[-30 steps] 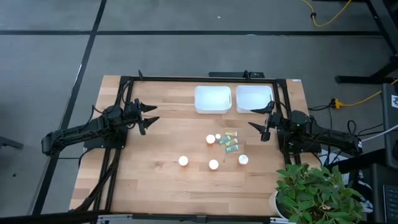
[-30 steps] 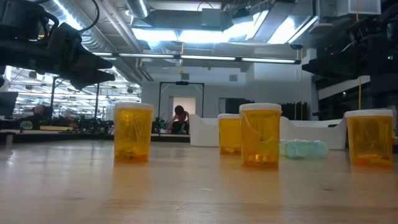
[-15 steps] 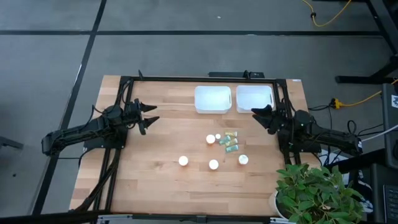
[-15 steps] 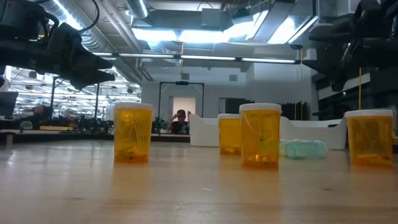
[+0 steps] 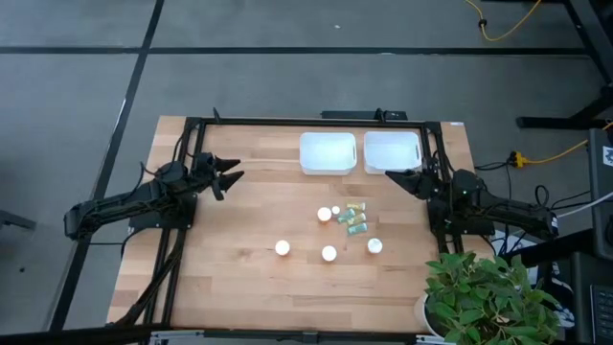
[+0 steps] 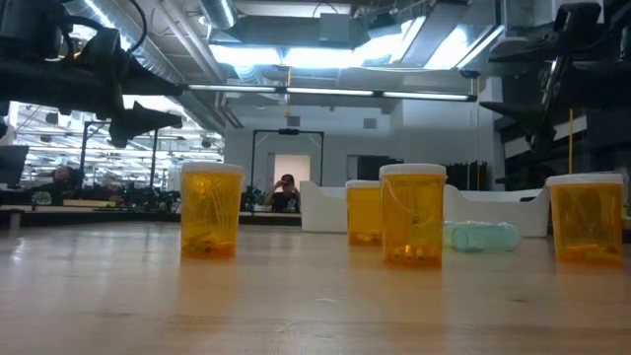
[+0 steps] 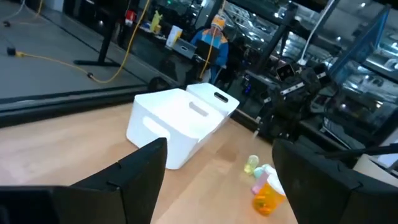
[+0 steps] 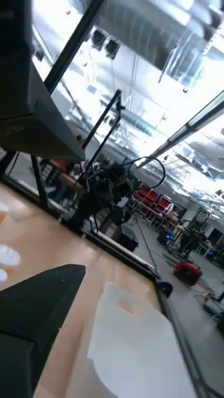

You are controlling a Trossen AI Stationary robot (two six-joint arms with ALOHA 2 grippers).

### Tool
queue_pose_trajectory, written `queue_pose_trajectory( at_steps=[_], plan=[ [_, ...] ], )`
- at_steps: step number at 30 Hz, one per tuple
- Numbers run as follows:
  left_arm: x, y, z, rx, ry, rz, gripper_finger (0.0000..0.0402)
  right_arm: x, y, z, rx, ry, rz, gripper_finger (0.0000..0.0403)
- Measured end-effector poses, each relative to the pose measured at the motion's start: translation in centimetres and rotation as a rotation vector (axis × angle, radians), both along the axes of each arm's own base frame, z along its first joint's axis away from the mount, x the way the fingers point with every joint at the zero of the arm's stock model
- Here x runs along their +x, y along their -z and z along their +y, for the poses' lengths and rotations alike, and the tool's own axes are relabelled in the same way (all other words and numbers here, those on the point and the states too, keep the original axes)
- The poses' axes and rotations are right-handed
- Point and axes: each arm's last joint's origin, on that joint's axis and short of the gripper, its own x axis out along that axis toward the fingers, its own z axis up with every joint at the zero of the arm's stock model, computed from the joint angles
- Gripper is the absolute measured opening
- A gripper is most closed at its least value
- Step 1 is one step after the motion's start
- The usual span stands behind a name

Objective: Pick and place medicine bottles into bin by pill shape (circle, oval)
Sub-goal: Put the orange capsule bottle into the left white bin

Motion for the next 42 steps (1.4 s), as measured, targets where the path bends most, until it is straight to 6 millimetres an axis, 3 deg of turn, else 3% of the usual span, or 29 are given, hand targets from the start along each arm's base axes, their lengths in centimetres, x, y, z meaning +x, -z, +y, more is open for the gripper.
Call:
queue_pose_trajectory(
  at_steps=[16,19,26,33,37,42],
  plan=[
    [-0.1,-0.4,0.1,-0.031,-0.047,-0.054,0.0283,-0.1,-0.1,-0.2,-0.024,0.064,-0.002,0.0286],
    [-0.2,-2.1,-0.1,-0.002,0.023,-0.096,0.0276,-0.1,-0.1,-0.2,-0.024,0.065,-0.002,0.0286],
    [0.2,-8.6,-0.9,0.196,0.107,-0.092,0.0258,-0.1,-0.1,-0.3,-0.018,0.119,-0.001,0.0286],
    [4.0,-12.0,-1.5,0.255,0.239,0.094,0.0257,-0.1,-0.1,-0.3,-0.015,0.129,-0.001,0.0286],
    [7.0,-11.6,-2.6,0.306,0.394,0.283,0.0257,-0.1,-0.1,-0.3,-0.015,0.128,-0.001,0.0286],
    [9.3,-9.5,-4.8,0.308,0.608,0.520,0.0256,-0.1,0.0,-0.3,-0.018,0.127,0.003,0.0286]
  ],
)
